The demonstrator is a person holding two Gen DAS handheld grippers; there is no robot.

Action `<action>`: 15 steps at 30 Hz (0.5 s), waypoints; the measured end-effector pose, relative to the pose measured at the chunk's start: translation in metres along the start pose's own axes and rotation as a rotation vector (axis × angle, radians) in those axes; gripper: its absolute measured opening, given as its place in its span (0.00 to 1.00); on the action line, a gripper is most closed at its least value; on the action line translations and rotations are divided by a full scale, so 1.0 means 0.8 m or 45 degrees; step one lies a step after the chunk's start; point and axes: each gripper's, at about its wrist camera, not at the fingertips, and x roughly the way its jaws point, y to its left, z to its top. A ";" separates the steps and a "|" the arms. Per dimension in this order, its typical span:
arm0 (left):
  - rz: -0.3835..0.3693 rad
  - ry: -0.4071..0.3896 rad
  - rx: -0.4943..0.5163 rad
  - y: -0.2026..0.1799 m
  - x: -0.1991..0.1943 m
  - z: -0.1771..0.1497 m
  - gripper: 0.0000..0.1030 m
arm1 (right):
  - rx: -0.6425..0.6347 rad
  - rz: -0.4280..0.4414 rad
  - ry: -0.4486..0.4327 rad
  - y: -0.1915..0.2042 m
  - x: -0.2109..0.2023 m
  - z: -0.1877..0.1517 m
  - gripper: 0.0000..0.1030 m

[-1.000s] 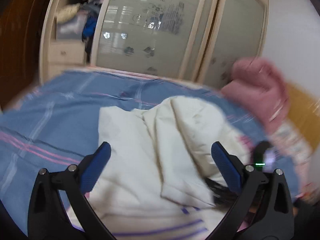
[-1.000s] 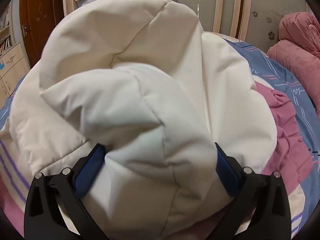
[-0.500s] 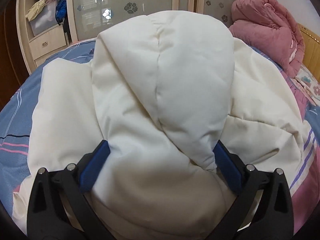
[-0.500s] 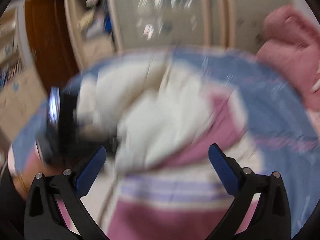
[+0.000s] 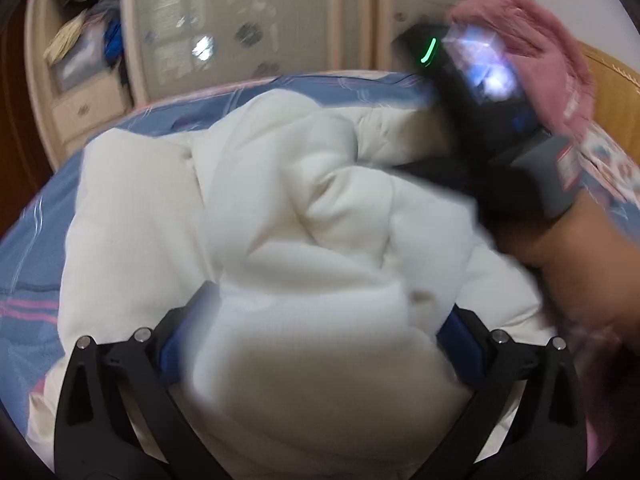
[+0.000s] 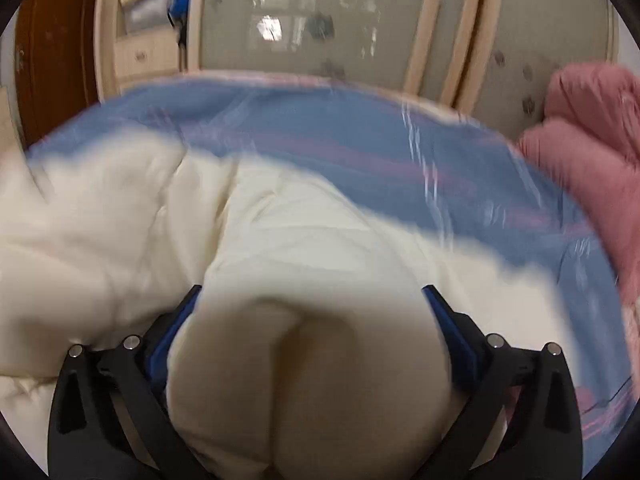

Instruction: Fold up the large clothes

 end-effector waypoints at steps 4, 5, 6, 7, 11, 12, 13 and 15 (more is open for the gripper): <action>-0.126 -0.109 -0.113 0.017 -0.029 0.004 0.98 | 0.010 0.018 0.010 -0.007 0.004 0.006 0.99; -0.176 -0.151 -0.174 0.025 -0.041 0.007 0.98 | 0.012 0.022 0.008 -0.009 0.005 0.007 0.99; -0.262 -0.228 -0.272 0.039 -0.060 0.014 0.98 | 0.012 0.021 0.003 -0.009 0.005 0.004 0.99; -0.292 -0.281 -0.331 0.047 -0.074 0.021 0.98 | 0.012 0.018 -0.006 -0.009 0.004 0.003 0.99; -0.127 -0.261 -0.321 0.049 -0.069 0.066 0.98 | 0.027 0.030 -0.021 0.000 -0.002 -0.007 0.99; -0.064 -0.239 -0.321 0.050 -0.055 0.081 0.98 | 0.036 0.041 -0.021 0.001 -0.003 -0.009 0.99; -0.035 -0.219 -0.337 0.051 -0.044 0.092 0.98 | 0.048 0.055 -0.022 -0.002 -0.003 -0.010 0.99; -0.037 -0.148 -0.398 0.061 -0.013 0.106 0.98 | 0.070 0.080 -0.029 -0.007 -0.004 -0.012 0.99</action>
